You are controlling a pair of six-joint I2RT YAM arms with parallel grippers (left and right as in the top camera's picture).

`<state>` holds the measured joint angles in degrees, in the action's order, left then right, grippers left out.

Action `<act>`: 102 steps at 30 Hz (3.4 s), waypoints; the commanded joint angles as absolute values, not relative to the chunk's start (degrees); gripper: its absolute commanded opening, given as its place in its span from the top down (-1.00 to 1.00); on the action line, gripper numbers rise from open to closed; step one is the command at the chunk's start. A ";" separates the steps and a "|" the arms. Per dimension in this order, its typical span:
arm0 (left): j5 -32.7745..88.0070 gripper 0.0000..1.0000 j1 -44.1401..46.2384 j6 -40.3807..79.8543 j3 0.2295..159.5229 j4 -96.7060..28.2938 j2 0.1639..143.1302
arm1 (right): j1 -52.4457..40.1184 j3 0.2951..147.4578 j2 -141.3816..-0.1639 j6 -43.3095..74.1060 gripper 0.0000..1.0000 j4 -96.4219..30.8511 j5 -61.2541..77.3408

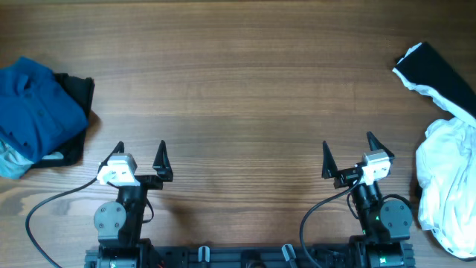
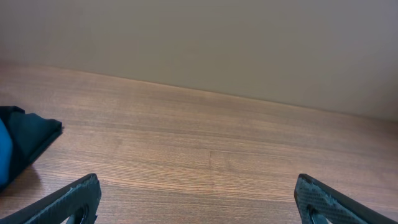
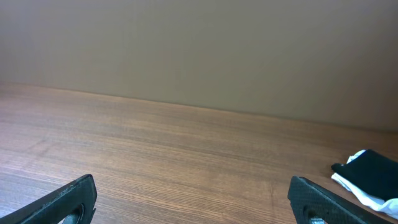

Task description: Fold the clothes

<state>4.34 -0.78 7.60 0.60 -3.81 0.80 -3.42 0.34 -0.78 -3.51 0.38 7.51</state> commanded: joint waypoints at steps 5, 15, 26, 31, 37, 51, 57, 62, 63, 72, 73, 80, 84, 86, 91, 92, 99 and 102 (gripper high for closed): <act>5.04 -1.00 -0.82 7.90 0.34 -3.92 0.38 | -3.14 0.32 -0.27 -2.96 -0.99 0.62 8.23; 5.04 -1.00 -0.82 7.90 0.34 -3.92 0.38 | -3.14 0.32 -0.27 -2.98 -1.00 0.62 8.23; 5.04 -1.00 -0.82 7.90 0.34 -3.92 0.38 | -3.14 0.32 -0.27 -2.98 -1.00 0.60 8.23; 5.04 -1.00 -0.82 7.90 0.34 -3.92 0.38 | -3.14 0.32 -0.27 -2.98 -1.00 0.60 8.23; 5.04 -1.00 -0.82 7.90 0.34 -3.92 0.38 | -3.14 0.32 -0.27 -2.98 -1.00 0.62 8.23; 5.04 -1.00 -0.82 7.90 0.34 -3.92 0.38 | -3.14 0.32 -0.27 -2.98 -0.99 0.62 8.23; 5.04 -1.00 -0.82 7.90 0.34 -3.92 0.38 | -3.14 0.32 -0.27 -2.98 -0.99 0.62 8.23; 5.06 -1.00 -0.82 7.92 0.34 -3.92 0.38 | -3.14 0.32 -0.27 -2.81 -0.99 0.62 8.29; 5.06 -1.00 -0.82 7.92 0.34 -3.92 0.38 | -3.14 0.32 -0.27 -2.81 -0.99 0.62 8.27; 5.08 -1.00 -0.82 8.19 0.34 -3.88 0.38 | -3.14 0.32 -0.27 1.21 -0.99 1.15 11.94; 5.08 -1.00 -0.82 8.19 0.34 -3.90 0.38 | -3.14 0.32 -0.27 3.33 -0.99 1.17 11.66; 5.13 -1.00 -0.82 8.16 2.74 -3.99 0.49 | -3.14 3.44 -1.04 5.10 -1.00 -0.23 10.15; 5.67 -1.00 -0.82 8.14 6.46 -5.32 3.07 | -3.14 8.10 -4.91 5.08 -0.99 -1.85 8.56; 6.28 -1.00 -0.82 8.16 9.89 -7.07 6.83 | -3.14 11.88 -9.10 5.10 -1.00 -3.97 7.44; 6.39 -1.00 -0.82 8.14 20.03 -10.96 21.08 | -3.14 22.20 -22.61 5.13 -0.99 -9.98 5.56; 6.39 -1.00 -0.82 8.14 22.17 -12.10 24.29 | -3.14 24.29 -25.54 5.10 -0.99 -11.20 5.30; 6.39 -1.00 -0.82 8.12 41.65 -29.78 48.05 | -3.14 39.75 -47.81 5.06 -0.99 -25.04 5.48; 6.37 -1.00 -0.82 8.12 49.54 -39.53 55.16 | -3.14 46.89 -56.25 5.06 -0.99 -32.38 7.44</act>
<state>5.87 -0.78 7.79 40.34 -32.18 47.86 -3.42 39.97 -49.08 4.56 -28.47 6.22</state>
